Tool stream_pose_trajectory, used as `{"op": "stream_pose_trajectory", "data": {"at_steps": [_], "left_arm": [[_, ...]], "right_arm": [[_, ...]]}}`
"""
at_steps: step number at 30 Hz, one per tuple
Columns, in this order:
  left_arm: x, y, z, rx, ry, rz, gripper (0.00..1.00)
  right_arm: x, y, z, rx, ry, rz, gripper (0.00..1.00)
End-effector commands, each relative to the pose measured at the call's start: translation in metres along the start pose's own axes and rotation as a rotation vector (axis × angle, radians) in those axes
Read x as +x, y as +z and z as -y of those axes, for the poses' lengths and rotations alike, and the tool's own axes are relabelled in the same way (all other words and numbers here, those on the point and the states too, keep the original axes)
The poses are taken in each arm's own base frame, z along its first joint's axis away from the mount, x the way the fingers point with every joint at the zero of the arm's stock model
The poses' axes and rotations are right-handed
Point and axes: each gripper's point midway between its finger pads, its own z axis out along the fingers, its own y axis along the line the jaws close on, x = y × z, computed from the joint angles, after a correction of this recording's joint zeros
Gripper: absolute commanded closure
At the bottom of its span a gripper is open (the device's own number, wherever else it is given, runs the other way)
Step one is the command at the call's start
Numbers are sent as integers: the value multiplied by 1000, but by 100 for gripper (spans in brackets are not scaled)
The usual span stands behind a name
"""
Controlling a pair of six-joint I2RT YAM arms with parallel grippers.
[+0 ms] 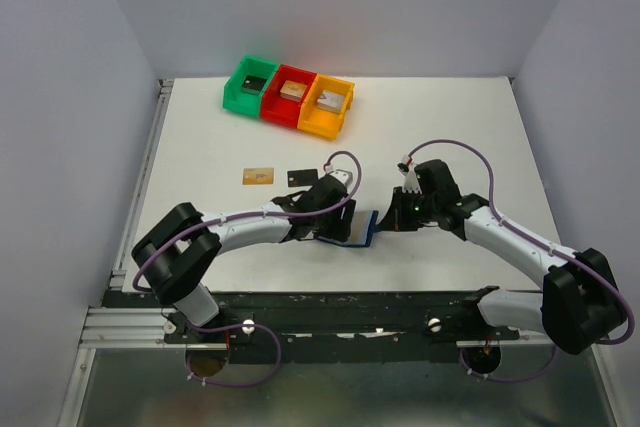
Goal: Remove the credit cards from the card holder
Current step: Remove the credit card from the card holder.
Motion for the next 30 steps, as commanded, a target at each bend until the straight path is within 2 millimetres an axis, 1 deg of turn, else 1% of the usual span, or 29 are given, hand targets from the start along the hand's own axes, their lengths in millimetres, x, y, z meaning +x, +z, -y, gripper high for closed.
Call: {"op": "stream_pose_trajectory", "data": {"at_steps": [1,5,7,10,14,16,25,30], "left_arm": [[2,6,11,57,15,-27,27],[-1,3,11,60,17,-11,27],[-6,0,9,47,16,13,25],[-13,-10,0,4,-10,71,21],[-19,-21,-16,-53,-45,119,21],[-16,-20,-19,-60,-51,113,21],[-6,-10,-11,-13,-47,71,24],[-4,-8,-9,2,-46,64,24]], "right_arm": [[4,2,4,12,5,-12,100],[3,1,4,13,3,-10,100],[4,2,4,15,3,-12,100],[3,1,4,14,2,-12,100],[3,2,5,16,2,-12,100],[3,2,4,14,2,-12,100],[4,3,5,13,5,-16,100],[5,4,5,12,6,-20,100]]}}
